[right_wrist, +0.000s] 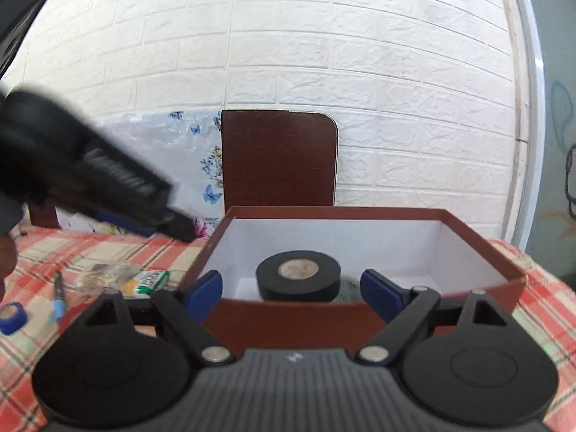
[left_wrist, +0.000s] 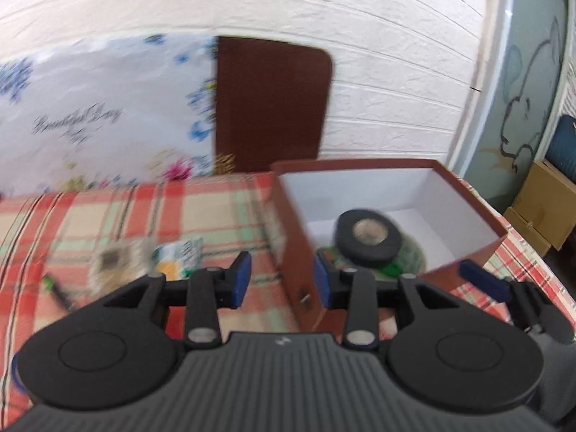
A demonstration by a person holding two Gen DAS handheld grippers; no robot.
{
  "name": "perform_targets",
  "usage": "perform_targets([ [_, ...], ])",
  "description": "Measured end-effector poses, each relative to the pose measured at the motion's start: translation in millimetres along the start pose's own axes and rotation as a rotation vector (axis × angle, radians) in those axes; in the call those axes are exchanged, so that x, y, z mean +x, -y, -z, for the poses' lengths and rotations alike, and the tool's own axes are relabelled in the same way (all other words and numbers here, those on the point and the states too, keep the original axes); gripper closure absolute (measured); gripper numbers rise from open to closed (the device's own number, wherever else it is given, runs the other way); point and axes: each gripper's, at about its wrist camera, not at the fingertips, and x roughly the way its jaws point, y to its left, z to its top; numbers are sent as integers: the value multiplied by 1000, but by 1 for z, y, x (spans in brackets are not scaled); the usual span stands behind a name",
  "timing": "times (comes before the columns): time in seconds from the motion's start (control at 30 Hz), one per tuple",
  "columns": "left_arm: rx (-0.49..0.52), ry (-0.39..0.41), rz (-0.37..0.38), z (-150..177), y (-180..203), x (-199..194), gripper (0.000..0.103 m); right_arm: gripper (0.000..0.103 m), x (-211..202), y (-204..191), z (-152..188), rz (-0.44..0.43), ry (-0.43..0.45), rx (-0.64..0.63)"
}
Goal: Organize objects
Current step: 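Move the left tool to the red tape roll and grasp it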
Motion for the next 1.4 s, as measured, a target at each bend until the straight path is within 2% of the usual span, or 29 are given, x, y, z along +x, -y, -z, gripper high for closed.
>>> perform_targets([
  [0.13, -59, -52, -134, 42, -61, -13, 62, 16, -18, -14, 13, -104, -34, 67],
  [0.23, -112, -119, -239, 77, -106, -14, 62, 22, -12, -46, 28, -215, -146, 21],
  [0.3, -152, -148, -269, 96, -130, -16, 62, 41, 1, -71, 41, -261, -236, -21],
  [0.37, -169, -132, -280, 113, -147, -23, 62, 45, 13, -91, 50, -304, -301, -40],
  [0.47, -101, -39, -277, 133, -144, -33, 61, 44, 33, -119, 53, -335, -358, -75],
  [0.53, -59, 17, -295, 144, -139, -34, 60, 42, 50, -138, 48, -342, -361, -96],
  [0.57, -55, 20, -300, 143, -138, -33, 59, 36, 58, -149, 46, -352, -363, -111],
  [0.6, -63, 21, -296, 141, -139, -31, 57, 26, 67, -158, 43, -365, -369, -128],
  [0.73, -85, 30, -274, 142, -145, -31, 56, 27, 101, -190, 42, -347, -395, -208],
  [0.9, -83, 31, -277, 143, -145, -31, 55, 27, 93, -185, 49, -339, -394, -207],
  [1.03, -62, 23, -280, 142, -141, -30, 52, 27, 48, -155, 60, -352, -397, -241],
  [1.13, -43, -16, -284, 135, -137, -28, 48, 26, 7, -124, 70, -329, -397, -233],
  [1.17, -49, -39, -264, 130, -134, -27, 48, 26, -5, -113, 72, -316, -396, -220],
  [1.27, -101, -81, -51, 113, -115, -29, 50, 24, -37, -86, 78, -286, -374, -191],
  [1.33, -70, -86, 39, 101, -89, -27, 50, 24, -49, -77, 82, -280, -363, -186],
  [1.4, -47, -125, 115, 94, -65, -21, 50, 24, -52, -76, 84, -273, -357, -180],
])
